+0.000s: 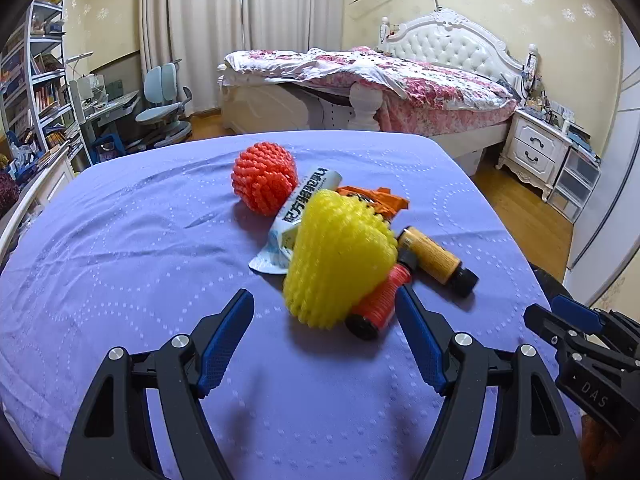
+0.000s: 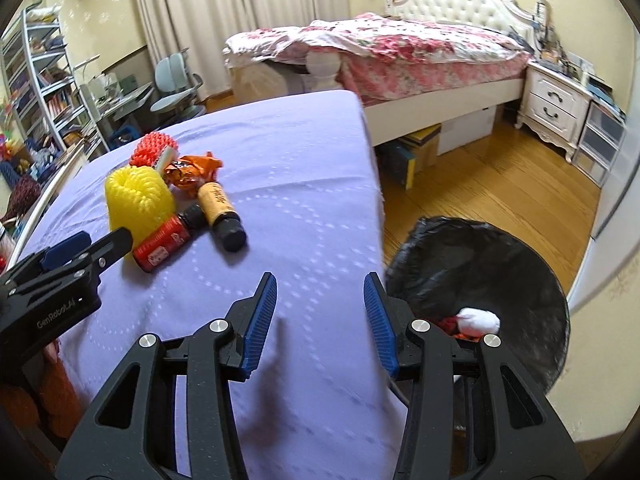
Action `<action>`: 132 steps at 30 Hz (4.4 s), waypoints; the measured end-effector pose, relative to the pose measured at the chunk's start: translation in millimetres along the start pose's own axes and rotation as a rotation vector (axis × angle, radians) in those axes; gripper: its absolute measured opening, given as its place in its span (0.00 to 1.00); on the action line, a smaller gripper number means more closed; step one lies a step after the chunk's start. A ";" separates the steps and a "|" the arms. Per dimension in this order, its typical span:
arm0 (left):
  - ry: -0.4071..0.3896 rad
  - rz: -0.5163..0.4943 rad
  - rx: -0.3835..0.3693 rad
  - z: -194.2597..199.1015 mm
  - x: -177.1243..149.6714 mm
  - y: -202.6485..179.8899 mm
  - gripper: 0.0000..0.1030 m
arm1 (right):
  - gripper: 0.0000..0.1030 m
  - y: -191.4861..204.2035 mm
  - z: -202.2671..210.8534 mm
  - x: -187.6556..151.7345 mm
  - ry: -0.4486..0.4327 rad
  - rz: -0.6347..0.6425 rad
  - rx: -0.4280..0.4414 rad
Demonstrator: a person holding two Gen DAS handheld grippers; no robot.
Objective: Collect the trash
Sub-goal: 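Move the left gripper back to the bed and grasp the yellow foam sleeve, then grasp the amber bottle with black cap with the right gripper, then carry the yellow foam sleeve with the left gripper while the right carries the amber bottle over the bin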
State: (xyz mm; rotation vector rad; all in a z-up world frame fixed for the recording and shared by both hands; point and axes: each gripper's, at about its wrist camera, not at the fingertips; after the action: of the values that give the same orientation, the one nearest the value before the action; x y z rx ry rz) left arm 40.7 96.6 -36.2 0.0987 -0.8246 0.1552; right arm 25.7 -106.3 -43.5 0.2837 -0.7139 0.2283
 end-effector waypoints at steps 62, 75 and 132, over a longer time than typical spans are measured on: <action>0.101 0.097 -0.065 -20.3 8.3 89.9 0.58 | 0.26 68.1 -56.9 34.9 0.075 0.095 0.063; 0.073 0.059 -0.077 -3.7 -4.1 79.7 0.38 | 0.23 63.6 -44.0 26.5 0.061 0.083 0.076; 0.091 -0.280 -0.395 13.2 -15.6 -199.2 0.39 | 0.23 -145.7 61.2 -43.1 -0.094 -0.266 -0.167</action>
State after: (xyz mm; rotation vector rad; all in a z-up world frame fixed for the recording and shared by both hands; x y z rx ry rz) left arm 55.7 -102.9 -44.2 -0.1638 -0.7296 -0.2655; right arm 0.6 -267.8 -54.1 0.2275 -0.7746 -0.0979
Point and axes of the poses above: each gripper's, at about its wrist camera, not at the fingertips, and z roughly against the way its jaws point, y to its left, x to its top, and after that the axes turned 3 degrees about x, right-handed
